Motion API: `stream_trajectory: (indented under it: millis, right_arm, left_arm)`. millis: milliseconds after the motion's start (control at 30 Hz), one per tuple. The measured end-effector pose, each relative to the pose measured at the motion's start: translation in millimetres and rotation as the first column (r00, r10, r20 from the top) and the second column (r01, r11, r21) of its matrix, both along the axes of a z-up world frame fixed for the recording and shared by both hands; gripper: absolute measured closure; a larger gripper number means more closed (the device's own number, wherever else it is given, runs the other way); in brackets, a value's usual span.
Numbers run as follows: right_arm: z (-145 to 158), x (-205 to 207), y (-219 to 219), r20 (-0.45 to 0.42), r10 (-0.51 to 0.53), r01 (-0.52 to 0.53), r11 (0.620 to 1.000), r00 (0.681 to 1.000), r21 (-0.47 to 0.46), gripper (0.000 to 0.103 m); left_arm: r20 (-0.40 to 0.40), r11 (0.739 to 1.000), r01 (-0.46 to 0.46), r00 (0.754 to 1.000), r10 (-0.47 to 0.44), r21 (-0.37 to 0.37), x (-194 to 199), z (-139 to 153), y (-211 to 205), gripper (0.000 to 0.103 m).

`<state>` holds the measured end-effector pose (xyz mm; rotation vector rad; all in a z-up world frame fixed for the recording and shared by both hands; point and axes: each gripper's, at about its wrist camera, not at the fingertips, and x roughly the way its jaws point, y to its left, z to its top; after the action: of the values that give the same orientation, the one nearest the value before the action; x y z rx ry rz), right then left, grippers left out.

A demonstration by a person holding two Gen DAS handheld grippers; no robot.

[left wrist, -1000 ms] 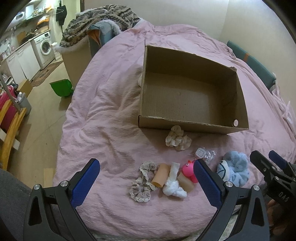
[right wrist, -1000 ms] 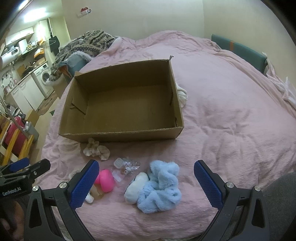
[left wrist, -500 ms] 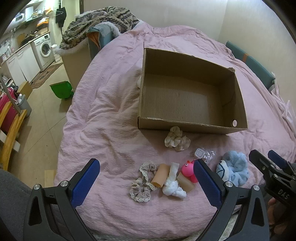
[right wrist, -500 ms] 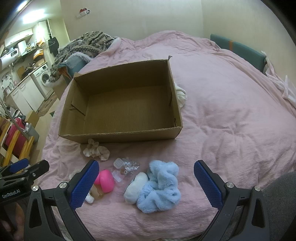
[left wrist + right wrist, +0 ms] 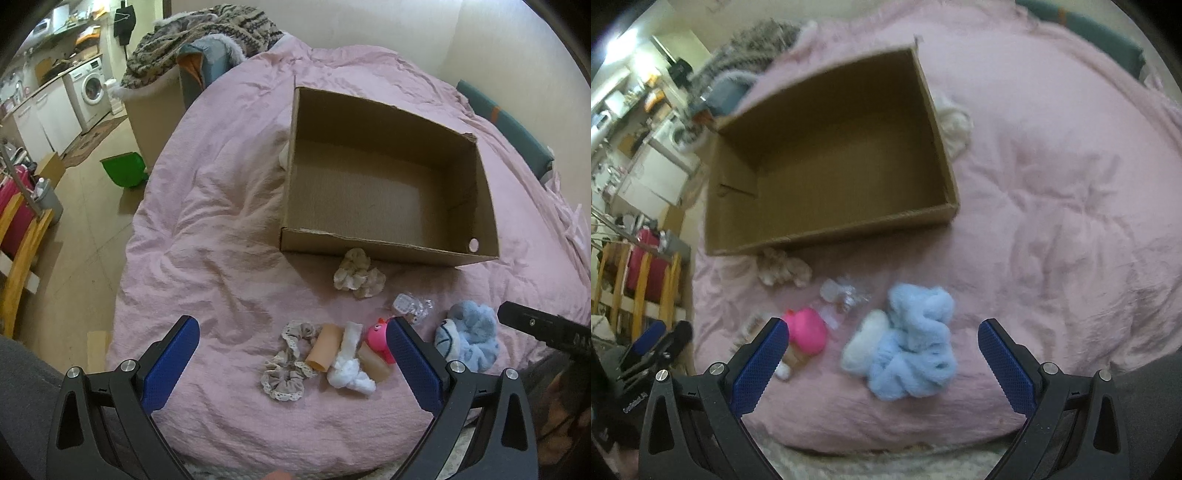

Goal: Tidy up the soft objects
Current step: 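Grasp the light blue scrunchie with the right tool while the left tool grasps the lace scrunchie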

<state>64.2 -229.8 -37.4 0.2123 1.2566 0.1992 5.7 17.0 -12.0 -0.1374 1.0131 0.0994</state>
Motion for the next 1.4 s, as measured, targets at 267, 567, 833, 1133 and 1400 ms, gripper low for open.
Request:
stream_trajectory:
  millis: [267, 567, 833, 1133, 1400]
  right_arm:
    - [-47.2, 20.9, 18.2, -0.249, 0.109, -0.127, 0.990, 0.962, -0.058, 0.000]
    - [-96.5, 16.7, 59.5, -0.277, 0.123, -0.171, 0.973, 0.953, -0.158, 0.013]
    - [-85.9, 4.9, 64.7, -0.191, 0.153, -0.175, 0.979, 0.970, -0.102, 0.066]
    - [-60.7, 10.0, 53.6, -0.085, 0.078, -0.079, 0.997, 0.993, -0.005, 0.069]
    - [-62.1, 16.9, 45.3, -0.079, 0.090, -0.090, 0.996, 0.993, 0.003, 0.069]
  left_arm:
    - [-0.077, 0.998, -0.059, 0.995, 0.056, -0.033, 10.9, -13.4, 19.4, 0.002]
    - [-0.152, 0.993, -0.113, 0.983, 0.105, -0.043, 24.8, -25.2, 39.5, 0.002]
    - [-0.272, 0.992, -0.109, 0.958, 0.090, -0.056, 46.0, -45.8, 51.0, 0.010]
    - [-0.465, 0.986, -0.035, 0.884, -0.045, -0.162, 53.4, -96.9, 37.2, 0.056]
    - [-0.478, 0.980, -0.034, 0.876, -0.066, -0.197, 43.1, -108.1, 38.3, 0.093]
